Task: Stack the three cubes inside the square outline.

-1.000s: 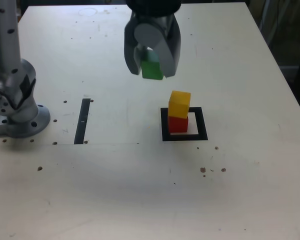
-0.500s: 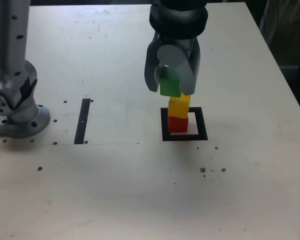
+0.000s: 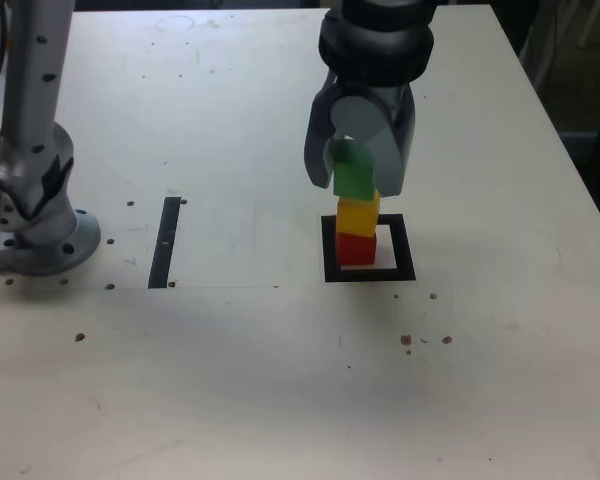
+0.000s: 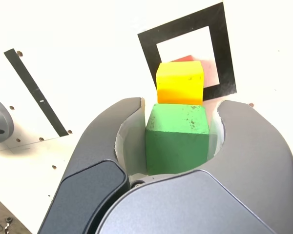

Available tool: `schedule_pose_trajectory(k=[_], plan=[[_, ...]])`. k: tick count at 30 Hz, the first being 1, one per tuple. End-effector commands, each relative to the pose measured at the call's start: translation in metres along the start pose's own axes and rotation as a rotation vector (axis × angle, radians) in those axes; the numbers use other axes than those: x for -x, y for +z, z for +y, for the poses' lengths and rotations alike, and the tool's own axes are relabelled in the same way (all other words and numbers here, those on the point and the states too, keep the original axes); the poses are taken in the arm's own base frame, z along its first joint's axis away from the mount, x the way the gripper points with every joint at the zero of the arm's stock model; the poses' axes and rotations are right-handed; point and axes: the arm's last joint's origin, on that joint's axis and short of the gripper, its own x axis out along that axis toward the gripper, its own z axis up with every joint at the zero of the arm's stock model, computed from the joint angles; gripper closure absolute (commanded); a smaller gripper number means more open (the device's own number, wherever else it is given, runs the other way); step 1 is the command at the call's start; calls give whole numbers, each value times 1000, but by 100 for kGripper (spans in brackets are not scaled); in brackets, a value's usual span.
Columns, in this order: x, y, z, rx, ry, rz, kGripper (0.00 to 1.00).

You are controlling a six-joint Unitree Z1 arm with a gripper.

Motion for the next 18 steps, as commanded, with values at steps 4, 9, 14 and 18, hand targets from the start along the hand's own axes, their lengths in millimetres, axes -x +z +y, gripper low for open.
schedule_pose_trajectory(k=[4, 9, 14, 18], plan=[[0, -1, 6, -1, -6, -2, 77], [-3, 1, 6, -8, -8, 4, 77], [-5, 1, 8, -9, -8, 11, 75], [-9, 1, 11, -10, -11, 22, 73]])
